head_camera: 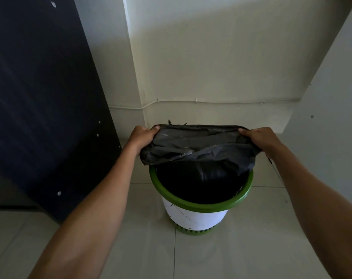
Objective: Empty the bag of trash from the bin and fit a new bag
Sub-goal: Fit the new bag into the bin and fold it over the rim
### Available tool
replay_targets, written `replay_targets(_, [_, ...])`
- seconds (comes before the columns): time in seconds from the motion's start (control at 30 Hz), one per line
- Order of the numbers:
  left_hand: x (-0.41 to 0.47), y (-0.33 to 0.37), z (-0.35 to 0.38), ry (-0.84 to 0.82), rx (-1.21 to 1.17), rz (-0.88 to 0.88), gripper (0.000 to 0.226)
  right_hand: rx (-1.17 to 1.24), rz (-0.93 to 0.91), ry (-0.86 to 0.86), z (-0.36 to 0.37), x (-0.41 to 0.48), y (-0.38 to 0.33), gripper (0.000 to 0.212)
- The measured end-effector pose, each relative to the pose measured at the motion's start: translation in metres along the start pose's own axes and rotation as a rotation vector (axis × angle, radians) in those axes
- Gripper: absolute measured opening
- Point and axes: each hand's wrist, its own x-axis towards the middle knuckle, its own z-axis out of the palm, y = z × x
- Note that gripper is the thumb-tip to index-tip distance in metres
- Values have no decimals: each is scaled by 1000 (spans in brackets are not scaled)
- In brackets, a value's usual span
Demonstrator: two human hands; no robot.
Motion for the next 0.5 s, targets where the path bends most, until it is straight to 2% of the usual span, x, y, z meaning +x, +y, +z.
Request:
replay_targets(0.13, [7, -4, 10, 175, 113, 30, 42, -124, 39, 101, 14, 6, -2, 54])
replay_targets(0.2, [10, -4, 15, 203, 62, -19, 38, -112, 91, 118, 20, 10, -2, 51])
replay_targets(0.27, [19, -9, 20, 194, -44, -121, 34, 14, 165, 86, 27, 17, 1, 46])
replay_targets(0.33, [28, -16, 23, 118, -157, -264, 28, 298, 316, -44, 31, 20, 5, 29])
replay_targets(0.4, [38, -24, 25, 17, -298, -369, 13, 443, 453, -247, 34, 21, 12, 14])
replay_targets(0.43, [41, -25, 27, -6, -344, -417, 6, 445, 487, -317, 36, 22, 15, 17])
replay_targets(0.5, [40, -25, 29, -71, -348, -478, 20, 414, 508, -401, 41, 23, 18, 28])
